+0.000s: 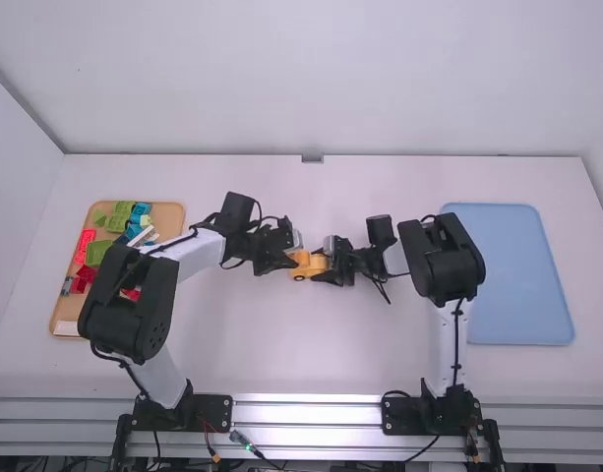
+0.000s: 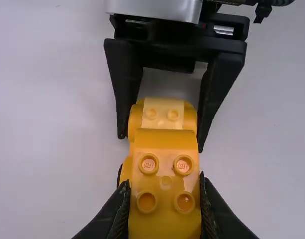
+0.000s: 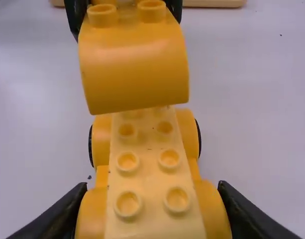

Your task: Assemble lego blocks to make yellow taxi

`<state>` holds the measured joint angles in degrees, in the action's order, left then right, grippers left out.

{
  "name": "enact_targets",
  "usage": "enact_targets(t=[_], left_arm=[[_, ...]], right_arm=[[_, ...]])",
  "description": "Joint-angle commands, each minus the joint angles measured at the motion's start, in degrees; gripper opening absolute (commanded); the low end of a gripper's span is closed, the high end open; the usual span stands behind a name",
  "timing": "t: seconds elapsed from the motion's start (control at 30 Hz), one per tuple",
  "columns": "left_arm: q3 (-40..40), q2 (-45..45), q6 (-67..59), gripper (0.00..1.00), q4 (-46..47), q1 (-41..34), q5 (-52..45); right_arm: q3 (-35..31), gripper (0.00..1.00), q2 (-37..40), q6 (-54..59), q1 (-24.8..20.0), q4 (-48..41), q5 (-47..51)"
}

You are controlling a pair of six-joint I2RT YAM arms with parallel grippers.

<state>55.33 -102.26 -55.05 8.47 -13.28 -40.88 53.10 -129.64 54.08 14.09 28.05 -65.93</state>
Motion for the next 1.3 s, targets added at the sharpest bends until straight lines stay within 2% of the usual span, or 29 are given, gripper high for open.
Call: enact_targets(t=[0.0, 0.3, 0.57, 0.8, 0.83, 0.9, 1.13, 1.27], left_arm=[[-0.2, 0.6, 0.2, 0.02, 0.2, 0.2, -1.8], [-0.3, 0.3, 0.2, 0.02, -0.2, 0.2, -4.4], [-0.3, 0.0, 0.2, 0.02, -0.2, 0.2, -4.8], [-0.3, -2.9, 0.2, 0.02, -2.1, 0.2, -6.4], [-0.3, -2.9, 0.2, 0.02, -2.2, 0.2, -5.9], [0.0, -2.9, 0.2, 0.02, -1.9, -0.1, -4.6], [0.4, -2.9, 0.2, 0.02, -1.5, -0.2, -4.7], [0.4, -2.9, 0.1, 0.02, -0.7, -0.2, -7.1]], right_arm=[[0.9, 0.46, -0.9, -0.3, -0.2, -0.4, -1.0], [0.9, 0.43, -0.9, -0.2, 0.2, -4.9, 0.0], [0.8, 0.34, -0.9, -2.2, 0.0, -6.2, 2.4], [0.7, 0.25, -0.7, -6.3, 2.0, -5.7, 6.9], [0.2, 0.22, -0.5, -9.6, 2.4, -4.0, 9.9], [-1.5, 0.21, 0.3, -11.8, 3.0, -0.7, 13.6], [-9.6, 0.23, 2.2, -13.2, 3.1, 13.4, 13.2], [-12.0, 0.27, 2.2, -13.4, 1.7, 16.1, 11.3]])
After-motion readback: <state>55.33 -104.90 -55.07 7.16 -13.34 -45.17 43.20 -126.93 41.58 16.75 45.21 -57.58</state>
